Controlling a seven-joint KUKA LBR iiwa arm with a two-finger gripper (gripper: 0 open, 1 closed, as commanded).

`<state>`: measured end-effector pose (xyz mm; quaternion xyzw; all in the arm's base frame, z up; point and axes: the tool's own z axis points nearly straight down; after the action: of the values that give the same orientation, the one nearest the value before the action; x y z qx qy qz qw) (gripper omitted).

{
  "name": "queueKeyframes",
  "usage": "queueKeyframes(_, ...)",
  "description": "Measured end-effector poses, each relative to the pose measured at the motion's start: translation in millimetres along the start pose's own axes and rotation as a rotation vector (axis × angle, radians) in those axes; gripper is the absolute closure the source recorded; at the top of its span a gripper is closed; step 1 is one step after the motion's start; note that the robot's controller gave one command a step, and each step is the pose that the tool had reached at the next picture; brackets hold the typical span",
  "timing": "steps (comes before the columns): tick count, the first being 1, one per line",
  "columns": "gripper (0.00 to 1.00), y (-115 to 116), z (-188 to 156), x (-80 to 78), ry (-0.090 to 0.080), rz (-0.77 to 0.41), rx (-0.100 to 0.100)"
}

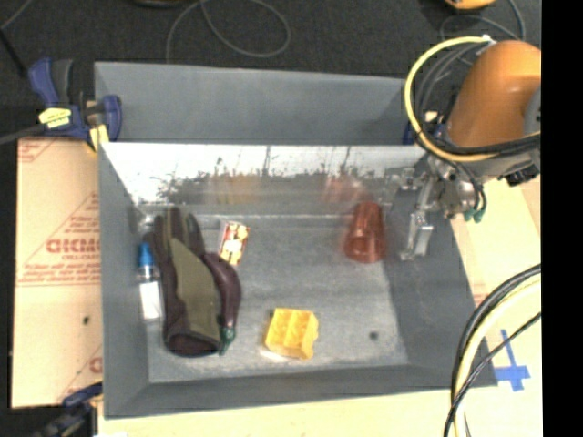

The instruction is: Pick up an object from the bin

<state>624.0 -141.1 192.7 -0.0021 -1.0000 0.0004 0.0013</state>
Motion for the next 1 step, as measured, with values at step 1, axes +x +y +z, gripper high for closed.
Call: queueKeyframes(1, 0.00, 0.7, -5.3, -1.1, -0.007, -0.003, 0.001)
